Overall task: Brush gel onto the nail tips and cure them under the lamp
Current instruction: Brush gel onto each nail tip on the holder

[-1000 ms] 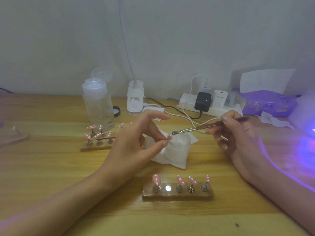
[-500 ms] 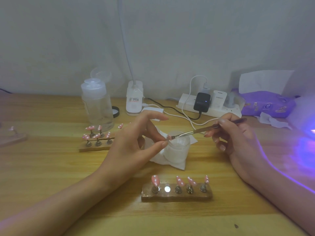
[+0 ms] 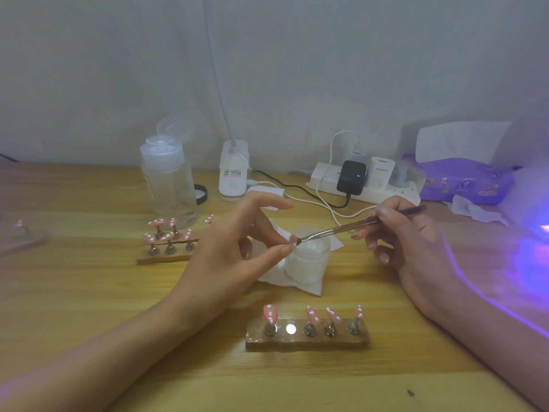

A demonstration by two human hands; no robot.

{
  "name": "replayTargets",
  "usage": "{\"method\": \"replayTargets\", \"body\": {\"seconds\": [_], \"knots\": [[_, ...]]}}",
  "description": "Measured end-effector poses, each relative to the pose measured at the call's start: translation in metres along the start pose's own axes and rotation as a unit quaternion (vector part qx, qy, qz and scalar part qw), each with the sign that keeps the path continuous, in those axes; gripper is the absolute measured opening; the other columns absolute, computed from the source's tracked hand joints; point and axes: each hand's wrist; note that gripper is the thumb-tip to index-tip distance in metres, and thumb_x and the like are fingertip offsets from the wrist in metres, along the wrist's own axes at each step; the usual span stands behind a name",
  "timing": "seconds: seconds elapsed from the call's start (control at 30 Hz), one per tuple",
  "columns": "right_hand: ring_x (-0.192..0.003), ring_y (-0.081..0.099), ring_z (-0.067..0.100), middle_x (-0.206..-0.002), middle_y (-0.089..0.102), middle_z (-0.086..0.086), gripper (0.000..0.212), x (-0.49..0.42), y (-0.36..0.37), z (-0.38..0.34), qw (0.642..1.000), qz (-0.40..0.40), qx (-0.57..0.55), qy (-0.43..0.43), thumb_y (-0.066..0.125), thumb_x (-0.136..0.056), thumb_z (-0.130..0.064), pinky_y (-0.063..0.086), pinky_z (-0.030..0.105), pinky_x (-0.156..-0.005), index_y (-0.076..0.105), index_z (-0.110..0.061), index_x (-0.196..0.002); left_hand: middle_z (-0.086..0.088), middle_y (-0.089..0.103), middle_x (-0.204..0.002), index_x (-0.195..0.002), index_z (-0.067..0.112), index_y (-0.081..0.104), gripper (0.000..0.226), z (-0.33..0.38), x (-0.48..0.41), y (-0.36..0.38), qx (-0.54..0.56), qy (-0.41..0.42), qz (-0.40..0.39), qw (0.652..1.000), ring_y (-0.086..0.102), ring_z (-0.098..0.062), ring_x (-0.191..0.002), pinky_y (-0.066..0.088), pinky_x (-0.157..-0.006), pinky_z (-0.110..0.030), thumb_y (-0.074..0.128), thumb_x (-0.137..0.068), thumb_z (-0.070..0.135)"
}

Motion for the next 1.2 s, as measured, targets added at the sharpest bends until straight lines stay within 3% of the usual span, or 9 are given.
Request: {"method": "replayTargets", "body": {"seconds": [0.1, 0.23, 0.37, 0.5, 0.63, 0.8, 0.97, 1.1, 1.2], "knots": [[-0.054, 0.054, 0.008, -0.068, 0.071, 0.007, 0.042, -0.0006, -0.0011, 0.0002, 1.000, 0.018, -0.021, 0.001, 0.049, -0.100, -0.017, 0.036, 0.015, -0.043, 0.062, -0.030, -0.063, 0.008, 0.069, -0.080, -0.119, 0.026, 0.058, 0.040, 0.0003, 0.0001, -0.0004, 0.004, -0.001, -0.001, 1.000, 0.070, -0.019, -0.083, 0.041, -0.053, -0.026, 0.075, -0.084, 0.018], [-0.058, 0.055, 0.009, -0.071, 0.071, 0.008, 0.026, -0.0005, 0.0006, -0.0009, 1.000, -0.007, -0.019, -0.002, 0.054, -0.091, -0.028, 0.037, 0.016, -0.045, 0.063, -0.031, -0.066, 0.008, 0.069, -0.080, -0.119, 0.027, 0.058, 0.040, -0.0006, -0.0001, -0.0008, 0.007, -0.005, -0.003, 1.000, 0.069, -0.017, -0.082, 0.042, -0.054, -0.024, 0.076, -0.085, 0.016], [-0.055, 0.053, 0.009, -0.068, 0.070, 0.008, 0.035, -0.0017, -0.0012, 0.0011, 1.000, 0.013, -0.012, 0.005, 0.054, -0.096, -0.021, 0.036, 0.016, -0.043, 0.062, -0.030, -0.064, 0.009, 0.068, -0.078, -0.118, 0.027, 0.059, 0.040, -0.0011, 0.0000, -0.0002, 0.008, -0.005, -0.003, 1.000, 0.069, -0.016, -0.082, 0.041, -0.054, -0.023, 0.075, -0.083, 0.018], [-0.056, 0.055, 0.009, -0.072, 0.072, 0.009, 0.026, -0.0007, 0.0004, -0.0014, 1.000, -0.004, -0.022, -0.005, 0.055, -0.090, -0.029, 0.037, 0.016, -0.045, 0.062, -0.031, -0.065, 0.006, 0.068, -0.079, -0.119, 0.027, 0.058, 0.040, -0.0014, -0.0002, -0.0003, 0.008, -0.006, -0.004, 1.000, 0.068, -0.013, -0.079, 0.041, -0.055, -0.021, 0.075, -0.082, 0.020], [-0.055, 0.053, 0.009, -0.067, 0.070, 0.008, 0.041, -0.0010, -0.0001, 0.0009, 1.000, 0.010, 0.003, 0.000, 0.049, -0.100, -0.016, 0.035, 0.016, -0.043, 0.061, -0.030, -0.063, 0.008, 0.068, -0.078, -0.119, 0.028, 0.059, 0.041, -0.0006, -0.0003, -0.0003, 0.006, -0.007, -0.001, 1.000, 0.069, -0.015, -0.079, 0.042, -0.054, -0.025, 0.074, -0.081, 0.024], [-0.057, 0.056, 0.009, -0.072, 0.072, 0.008, 0.026, 0.0002, 0.0010, -0.0025, 1.000, -0.007, -0.025, -0.010, 0.054, -0.091, -0.029, 0.038, 0.015, -0.045, 0.063, -0.031, -0.067, 0.008, 0.068, -0.078, -0.118, 0.028, 0.059, 0.041, -0.0007, -0.0007, -0.0002, 0.003, -0.007, -0.002, 1.000, 0.069, -0.017, -0.081, 0.042, -0.054, -0.025, 0.074, -0.081, 0.024], [-0.051, 0.051, 0.009, -0.067, 0.070, 0.009, 0.040, -0.0008, 0.0000, 0.0005, 1.000, 0.014, -0.003, -0.007, 0.049, -0.100, -0.016, 0.035, 0.015, -0.043, 0.061, -0.030, -0.064, 0.009, 0.069, -0.079, -0.119, 0.027, 0.058, 0.041, 0.0003, -0.0003, -0.0009, -0.002, -0.001, -0.003, 1.000, 0.070, -0.017, -0.083, 0.043, -0.055, -0.025, 0.073, -0.081, 0.023], [-0.055, 0.056, 0.009, -0.071, 0.072, 0.008, 0.026, 0.0002, 0.0009, -0.0027, 0.999, 0.001, -0.035, -0.019, 0.054, -0.090, -0.028, 0.038, 0.015, -0.045, 0.062, -0.031, -0.066, 0.009, 0.070, -0.080, -0.119, 0.027, 0.058, 0.041, 0.0006, -0.0006, -0.0010, -0.002, 0.000, -0.002, 1.000, 0.070, -0.020, -0.084, 0.045, -0.055, -0.028, 0.073, -0.081, 0.024], [-0.054, 0.055, 0.011, -0.070, 0.071, 0.009, 0.028, 0.0008, 0.0021, -0.0015, 1.000, -0.004, -0.002, -0.011, 0.054, -0.092, -0.027, 0.037, 0.016, -0.044, 0.062, -0.031, -0.066, 0.012, 0.069, -0.079, -0.119, 0.027, 0.058, 0.041, 0.0006, -0.0007, -0.0009, -0.007, 0.001, -0.001, 1.000, 0.069, -0.018, -0.082, 0.044, -0.055, -0.025, 0.074, -0.081, 0.025]]}}
Point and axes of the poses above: each hand's wrist, its own x-axis away from the middle knuckle, its own y-axis out of the palm, z = x × y
